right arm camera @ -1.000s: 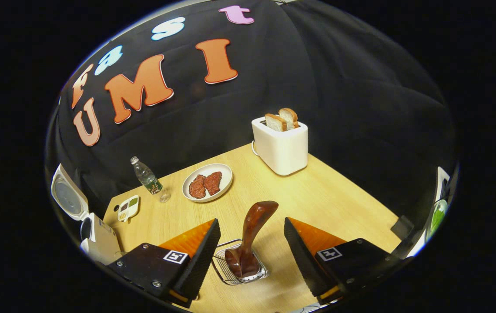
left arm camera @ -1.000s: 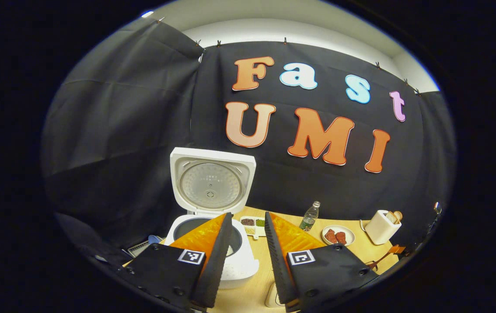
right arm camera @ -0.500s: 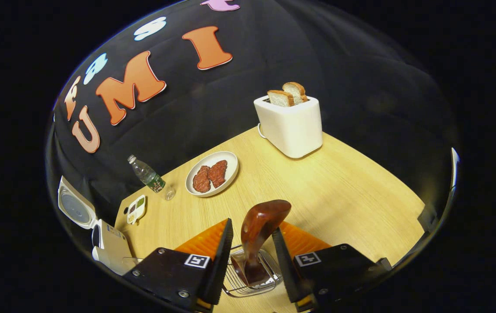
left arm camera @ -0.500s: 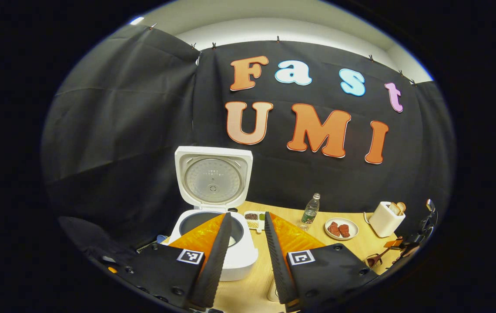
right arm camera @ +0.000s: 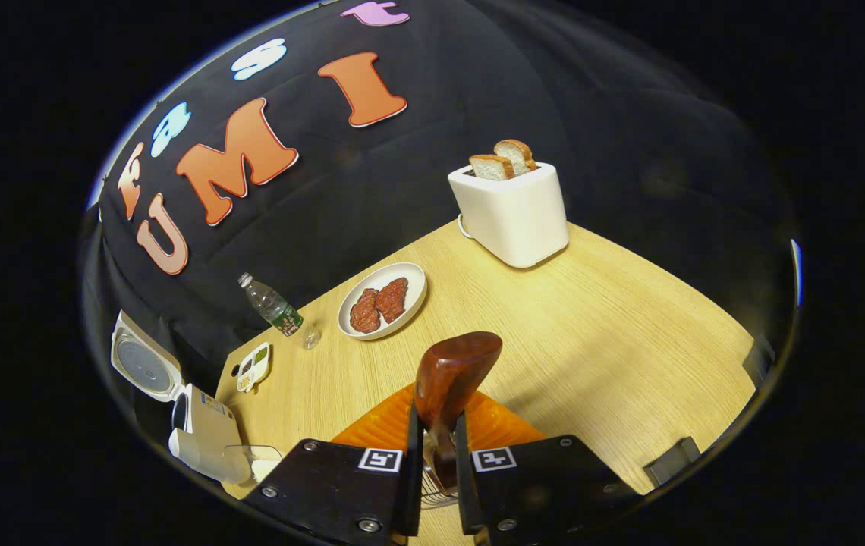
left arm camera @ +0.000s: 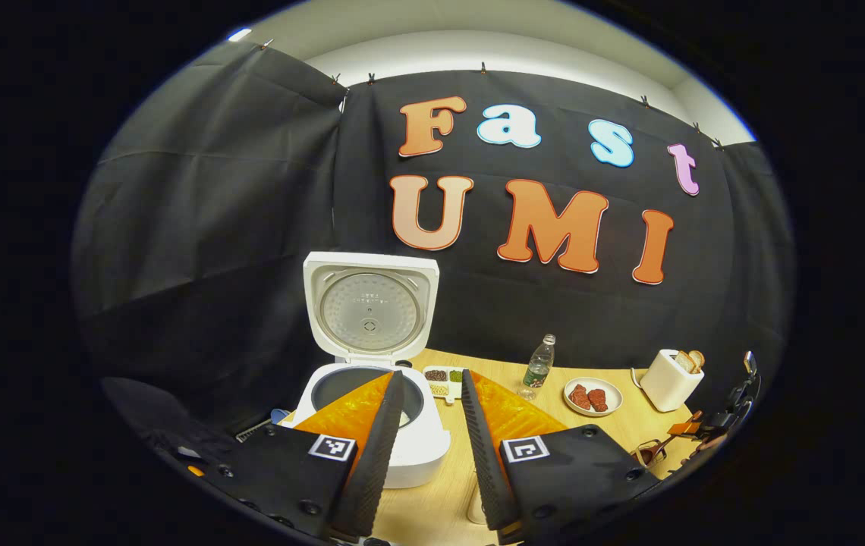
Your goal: Close the left gripper, press the button to open the rice cooker; take a wooden spoon from the chopstick holder with the right hand, scoop a spoonful of rice and pour it into the rice cooker, then put the wooden spoon back into the chopstick holder.
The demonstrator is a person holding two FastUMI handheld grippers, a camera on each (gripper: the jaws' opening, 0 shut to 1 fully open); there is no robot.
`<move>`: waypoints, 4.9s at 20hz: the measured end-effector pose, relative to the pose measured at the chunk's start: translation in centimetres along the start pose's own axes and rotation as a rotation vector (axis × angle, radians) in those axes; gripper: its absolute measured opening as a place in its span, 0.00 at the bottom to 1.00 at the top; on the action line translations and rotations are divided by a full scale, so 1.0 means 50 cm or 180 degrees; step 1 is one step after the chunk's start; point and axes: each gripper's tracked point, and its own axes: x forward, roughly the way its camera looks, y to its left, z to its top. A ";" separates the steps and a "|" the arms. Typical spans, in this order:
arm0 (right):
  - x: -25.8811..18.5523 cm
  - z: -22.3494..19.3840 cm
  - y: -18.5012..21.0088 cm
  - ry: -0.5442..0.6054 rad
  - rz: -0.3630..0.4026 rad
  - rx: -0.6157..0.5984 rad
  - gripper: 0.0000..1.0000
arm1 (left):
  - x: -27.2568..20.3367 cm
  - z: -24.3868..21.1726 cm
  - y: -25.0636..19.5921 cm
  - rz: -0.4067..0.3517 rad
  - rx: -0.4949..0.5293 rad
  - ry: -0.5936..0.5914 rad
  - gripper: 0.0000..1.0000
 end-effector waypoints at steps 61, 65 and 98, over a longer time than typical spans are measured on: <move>-0.084 -0.326 0.488 0.0051 0.0286 -0.1113 0.12 | 0.095 -0.020 0.284 0.0062 0.0153 0.0033 0.94; -0.075 -0.321 0.471 0.0231 0.0301 -0.0719 0.11 | 0.104 -0.021 0.290 0.0048 0.0141 0.0037 0.94; -0.097 -0.335 0.454 0.1021 0.1045 0.0726 0.12 | 0.106 -0.045 0.224 -0.0057 0.0208 0.0187 0.89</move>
